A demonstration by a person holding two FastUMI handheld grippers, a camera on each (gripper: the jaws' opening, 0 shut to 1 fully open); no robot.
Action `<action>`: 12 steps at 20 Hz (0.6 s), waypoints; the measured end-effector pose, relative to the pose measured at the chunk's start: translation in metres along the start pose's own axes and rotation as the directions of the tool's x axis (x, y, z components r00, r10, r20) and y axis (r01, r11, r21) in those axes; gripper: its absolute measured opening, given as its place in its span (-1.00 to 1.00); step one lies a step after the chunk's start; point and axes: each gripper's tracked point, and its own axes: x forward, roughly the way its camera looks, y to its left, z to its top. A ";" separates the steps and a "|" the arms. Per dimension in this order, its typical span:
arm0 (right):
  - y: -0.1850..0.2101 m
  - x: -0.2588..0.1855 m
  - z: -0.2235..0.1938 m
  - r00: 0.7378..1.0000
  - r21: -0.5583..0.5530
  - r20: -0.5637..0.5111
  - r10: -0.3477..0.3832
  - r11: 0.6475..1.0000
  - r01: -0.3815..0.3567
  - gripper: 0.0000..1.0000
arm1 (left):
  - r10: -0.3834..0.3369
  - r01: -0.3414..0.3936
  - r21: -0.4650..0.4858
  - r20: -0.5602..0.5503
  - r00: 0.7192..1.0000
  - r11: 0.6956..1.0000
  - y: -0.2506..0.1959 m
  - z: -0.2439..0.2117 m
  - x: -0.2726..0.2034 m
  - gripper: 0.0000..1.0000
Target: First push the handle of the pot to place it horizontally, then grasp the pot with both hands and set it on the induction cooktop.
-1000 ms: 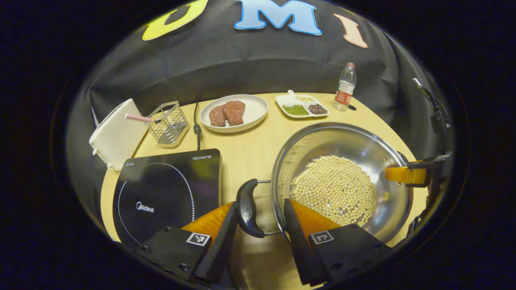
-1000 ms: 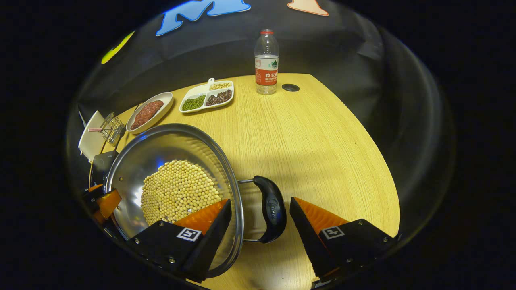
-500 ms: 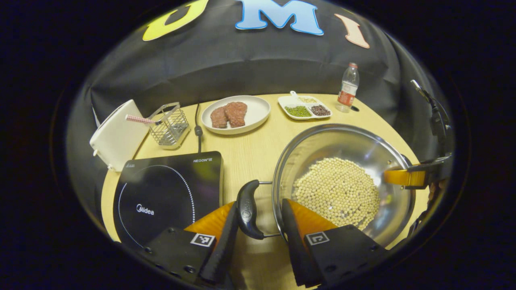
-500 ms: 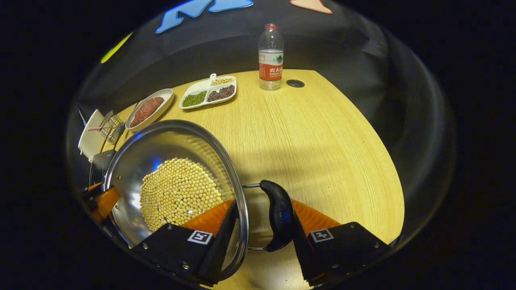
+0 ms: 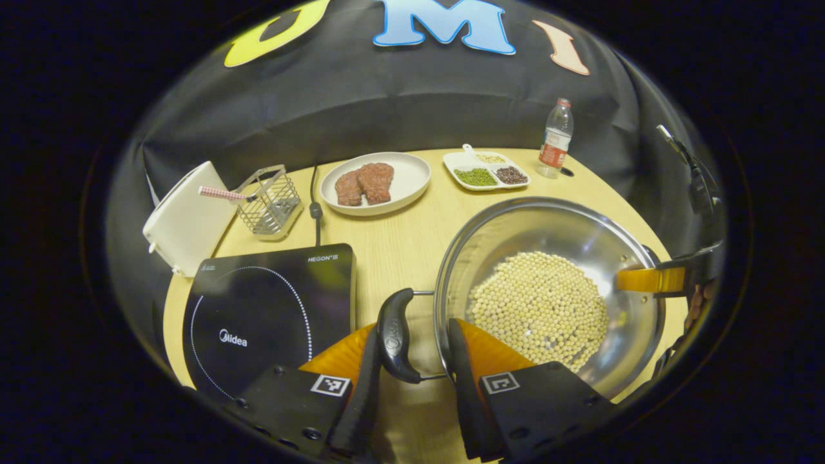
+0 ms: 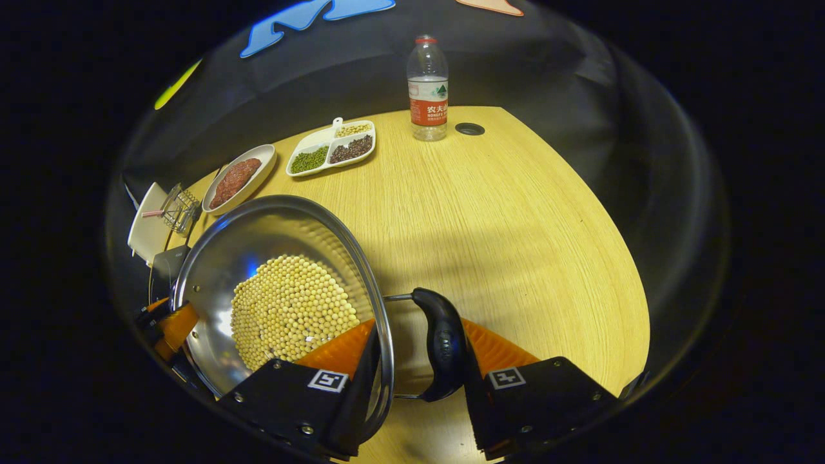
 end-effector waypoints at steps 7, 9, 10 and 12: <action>0.001 -0.011 -0.001 1.000 0.001 -0.007 0.004 1.000 -0.004 0.12 | -0.011 0.012 -0.005 0.008 1.000 1.000 0.001 0.007 -0.005 0.12; 0.001 -0.019 0.000 1.000 0.005 -0.003 0.003 1.000 -0.003 0.12 | -0.017 0.017 -0.003 0.016 1.000 1.000 0.002 0.010 -0.010 0.14; 0.001 -0.024 0.000 1.000 0.009 0.000 0.001 1.000 -0.001 0.12 | -0.021 0.021 -0.003 0.022 1.000 1.000 0.000 0.013 -0.016 0.14; 0.003 -0.033 0.003 1.000 0.015 0.007 0.001 1.000 -0.001 0.12 | -0.027 0.027 -0.003 0.032 0.999 1.000 -0.001 0.018 -0.026 0.14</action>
